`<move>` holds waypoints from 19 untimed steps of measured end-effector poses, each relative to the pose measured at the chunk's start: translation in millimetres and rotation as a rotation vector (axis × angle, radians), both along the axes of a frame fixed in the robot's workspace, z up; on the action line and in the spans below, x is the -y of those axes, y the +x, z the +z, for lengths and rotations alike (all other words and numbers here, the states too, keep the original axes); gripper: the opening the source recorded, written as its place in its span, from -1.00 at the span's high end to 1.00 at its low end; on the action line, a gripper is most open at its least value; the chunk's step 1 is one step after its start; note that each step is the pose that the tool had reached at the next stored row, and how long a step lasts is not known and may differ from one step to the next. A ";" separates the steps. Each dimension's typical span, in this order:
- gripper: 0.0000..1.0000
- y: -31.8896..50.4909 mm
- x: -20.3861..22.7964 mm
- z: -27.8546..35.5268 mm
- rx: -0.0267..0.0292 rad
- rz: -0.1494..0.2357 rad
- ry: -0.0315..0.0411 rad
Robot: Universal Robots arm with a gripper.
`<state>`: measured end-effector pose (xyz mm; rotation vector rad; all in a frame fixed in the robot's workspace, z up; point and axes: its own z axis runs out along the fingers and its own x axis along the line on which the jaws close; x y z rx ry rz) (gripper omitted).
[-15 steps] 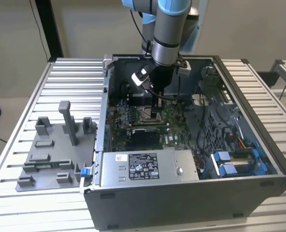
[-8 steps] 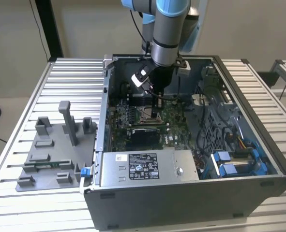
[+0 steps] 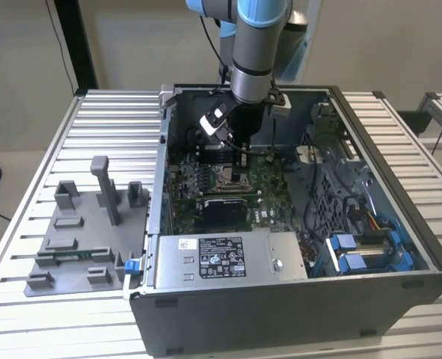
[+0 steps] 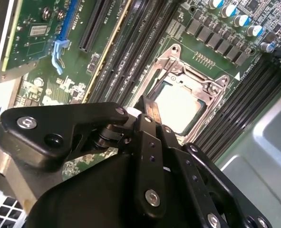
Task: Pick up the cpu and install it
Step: 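Install the second cpu locking lever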
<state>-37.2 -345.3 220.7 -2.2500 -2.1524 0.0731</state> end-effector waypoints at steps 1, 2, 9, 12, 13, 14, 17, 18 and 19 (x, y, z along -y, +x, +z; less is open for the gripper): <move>1.00 -0.8 -0.1 -0.2 0.0004 0.000 0.0012; 1.00 -1.7 -0.2 -0.4 0.0008 0.000 0.0024; 1.00 -16.4 -0.2 -0.5 0.0048 0.000 0.0044; 1.00 -19.8 -0.3 -0.8 0.0087 0.000 0.0045; 1.00 -20.7 -0.2 -0.9 0.0105 0.000 0.0044; 1.00 -22.2 -0.1 -0.9 0.0123 0.000 0.0043; 1.00 -24.1 0.7 -1.0 0.0149 0.000 0.0043; 1.00 -24.1 0.8 -1.0 0.0152 0.000 0.0044; 1.00 -24.1 1.0 -1.0 0.0155 0.000 0.0044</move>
